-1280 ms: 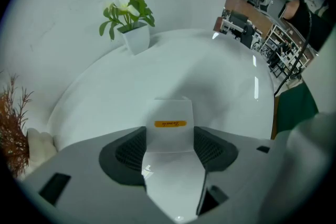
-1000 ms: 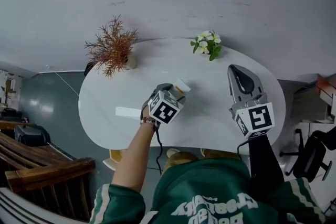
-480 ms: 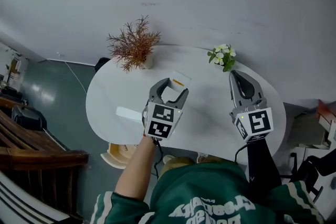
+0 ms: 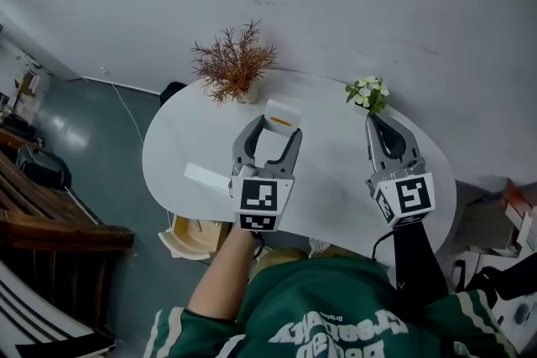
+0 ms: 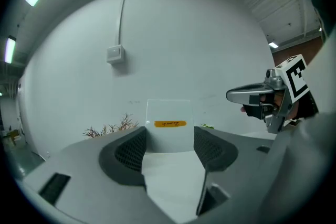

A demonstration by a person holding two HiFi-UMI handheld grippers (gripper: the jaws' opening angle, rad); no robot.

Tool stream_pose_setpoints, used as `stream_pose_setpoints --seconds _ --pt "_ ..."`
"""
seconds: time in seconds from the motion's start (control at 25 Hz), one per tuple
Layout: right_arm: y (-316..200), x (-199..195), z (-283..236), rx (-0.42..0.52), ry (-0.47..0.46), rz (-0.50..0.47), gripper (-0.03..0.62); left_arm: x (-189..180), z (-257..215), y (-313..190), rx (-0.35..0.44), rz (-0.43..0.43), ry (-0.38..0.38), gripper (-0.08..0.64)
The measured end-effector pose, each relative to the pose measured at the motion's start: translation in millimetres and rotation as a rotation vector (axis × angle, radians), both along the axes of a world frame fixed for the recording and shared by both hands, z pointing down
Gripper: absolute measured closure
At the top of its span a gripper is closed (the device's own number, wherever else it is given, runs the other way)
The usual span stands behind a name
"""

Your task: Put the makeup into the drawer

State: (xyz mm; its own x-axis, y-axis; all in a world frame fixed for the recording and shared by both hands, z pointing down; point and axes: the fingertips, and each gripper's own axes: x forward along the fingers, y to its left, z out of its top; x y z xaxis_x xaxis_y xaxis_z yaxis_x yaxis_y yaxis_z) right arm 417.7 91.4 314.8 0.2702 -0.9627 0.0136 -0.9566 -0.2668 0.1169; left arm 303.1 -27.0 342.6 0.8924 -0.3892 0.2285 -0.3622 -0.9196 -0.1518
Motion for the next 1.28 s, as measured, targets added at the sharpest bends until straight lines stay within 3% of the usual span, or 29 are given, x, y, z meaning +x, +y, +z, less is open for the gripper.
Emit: stream_pose_setpoints --seconds 0.32,0.52,0.8,1.28 --pt "-24 -32 11 -0.026 -0.009 -0.078 0.588 -41 1 -15 -0.001 -0.082 0.018 0.276" --pt "-62 -76 18 -0.038 -0.026 -0.18 0.588 -92 6 -37 -0.014 -0.182 0.004 0.276" --pt "-126 -163 23 -0.038 -0.048 -0.34 0.588 -190 8 -76 -0.015 -0.341 -0.017 0.276" --pt "-215 -348 42 -0.071 -0.051 -0.619 0.588 -384 19 -118 -0.028 -0.602 -0.042 0.276"
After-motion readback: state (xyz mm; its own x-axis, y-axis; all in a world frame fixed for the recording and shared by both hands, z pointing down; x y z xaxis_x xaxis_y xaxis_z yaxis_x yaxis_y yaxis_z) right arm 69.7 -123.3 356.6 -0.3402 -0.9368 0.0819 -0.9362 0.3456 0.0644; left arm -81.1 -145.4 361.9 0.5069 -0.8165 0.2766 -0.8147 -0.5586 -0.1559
